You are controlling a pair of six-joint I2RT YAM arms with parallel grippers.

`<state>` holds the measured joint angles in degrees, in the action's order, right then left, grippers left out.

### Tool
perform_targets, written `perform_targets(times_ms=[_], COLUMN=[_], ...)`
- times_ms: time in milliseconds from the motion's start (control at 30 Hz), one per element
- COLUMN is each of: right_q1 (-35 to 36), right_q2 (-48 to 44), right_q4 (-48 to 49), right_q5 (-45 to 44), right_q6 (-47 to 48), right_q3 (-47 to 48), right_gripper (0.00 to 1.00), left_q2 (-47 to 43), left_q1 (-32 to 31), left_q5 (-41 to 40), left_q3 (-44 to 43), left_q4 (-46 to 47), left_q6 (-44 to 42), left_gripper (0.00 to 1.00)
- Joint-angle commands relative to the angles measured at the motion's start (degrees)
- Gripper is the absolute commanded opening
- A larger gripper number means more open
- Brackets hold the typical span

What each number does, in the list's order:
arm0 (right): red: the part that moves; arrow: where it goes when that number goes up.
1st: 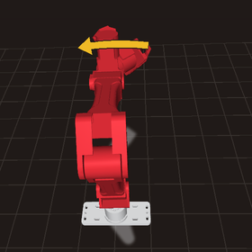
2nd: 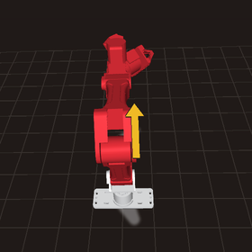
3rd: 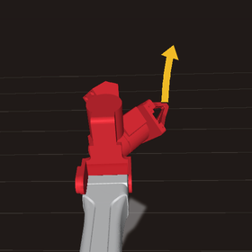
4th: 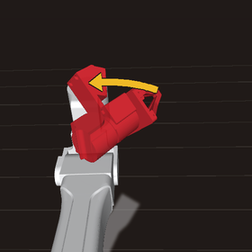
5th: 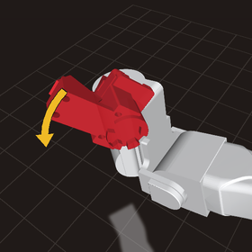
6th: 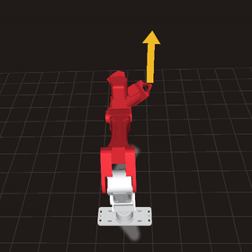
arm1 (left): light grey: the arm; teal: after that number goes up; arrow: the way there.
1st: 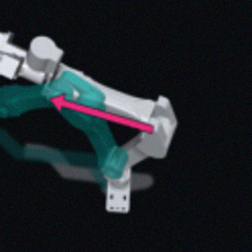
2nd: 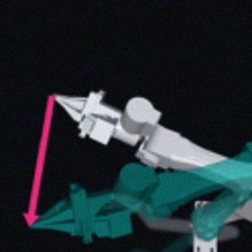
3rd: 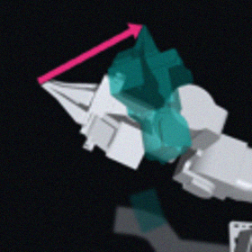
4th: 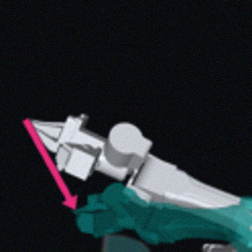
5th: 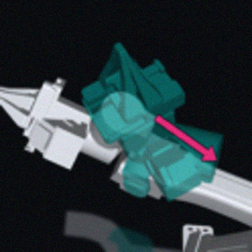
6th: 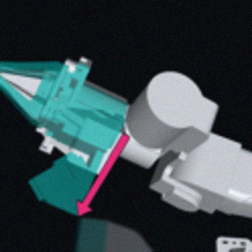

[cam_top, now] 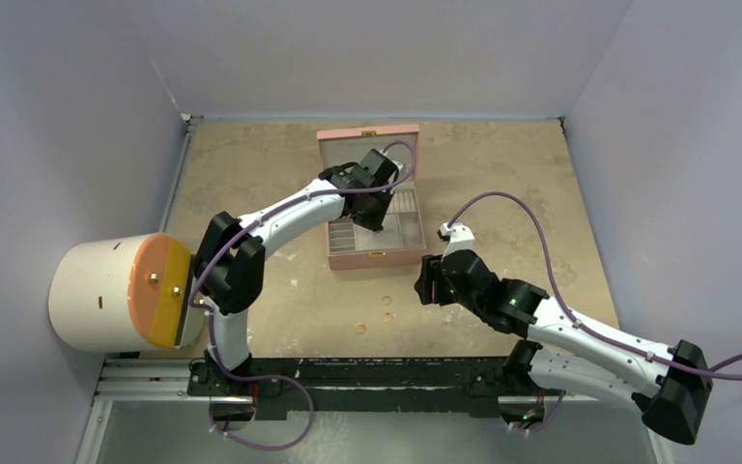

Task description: Organize the mixed jewelry

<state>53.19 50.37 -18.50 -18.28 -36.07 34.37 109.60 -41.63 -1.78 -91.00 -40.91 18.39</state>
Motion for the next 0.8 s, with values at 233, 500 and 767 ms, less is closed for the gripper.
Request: perform_targets(times_ms=[233, 500, 767], right_q1=[-0.2, -0.2, -0.2], right_q2=[-0.1, -0.6, -0.9], right_q4=[1.5, 1.1, 0.7], right_q5=[0.2, 0.0, 0.1], right_q6=[-0.9, -1.0, -0.9], right_q3=[0.0, -0.1, 0.0], right_gripper=[0.58, 0.58, 0.58], left_q2=[-1.8, -2.8, -3.3], left_q1=[0.2, 0.0, -0.3], left_q5=[-0.6, -0.9, -1.1], left_q3=[0.6, 1.2, 1.2], left_q4=[0.3, 0.0, 0.3], left_q6=[-0.7, -1.0, -0.8], left_gripper=[0.0, 0.0, 0.0])
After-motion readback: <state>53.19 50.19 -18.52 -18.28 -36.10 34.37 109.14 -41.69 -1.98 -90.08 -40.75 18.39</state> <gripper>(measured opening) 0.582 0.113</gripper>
